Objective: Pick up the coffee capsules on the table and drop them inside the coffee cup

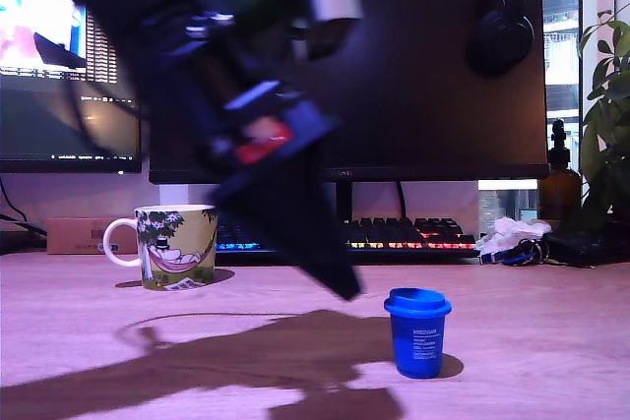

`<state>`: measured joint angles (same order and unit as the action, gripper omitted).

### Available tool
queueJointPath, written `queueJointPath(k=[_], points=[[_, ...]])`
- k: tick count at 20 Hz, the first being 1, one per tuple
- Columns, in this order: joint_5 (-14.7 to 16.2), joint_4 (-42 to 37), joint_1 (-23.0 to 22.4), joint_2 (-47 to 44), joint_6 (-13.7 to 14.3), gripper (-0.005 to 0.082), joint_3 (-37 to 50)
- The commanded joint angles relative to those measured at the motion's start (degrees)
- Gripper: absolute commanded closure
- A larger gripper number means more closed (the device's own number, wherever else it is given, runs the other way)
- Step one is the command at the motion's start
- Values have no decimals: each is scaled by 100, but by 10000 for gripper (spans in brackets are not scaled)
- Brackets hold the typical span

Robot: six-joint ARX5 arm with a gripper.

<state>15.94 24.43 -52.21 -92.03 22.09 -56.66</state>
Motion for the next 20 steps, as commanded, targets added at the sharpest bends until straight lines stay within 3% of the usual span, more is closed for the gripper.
queueJointPath(k=[1,20], points=[[-15,24,-85,-254,63,230,-170],[-7,173,-306,-1458,85,230,-1152]])
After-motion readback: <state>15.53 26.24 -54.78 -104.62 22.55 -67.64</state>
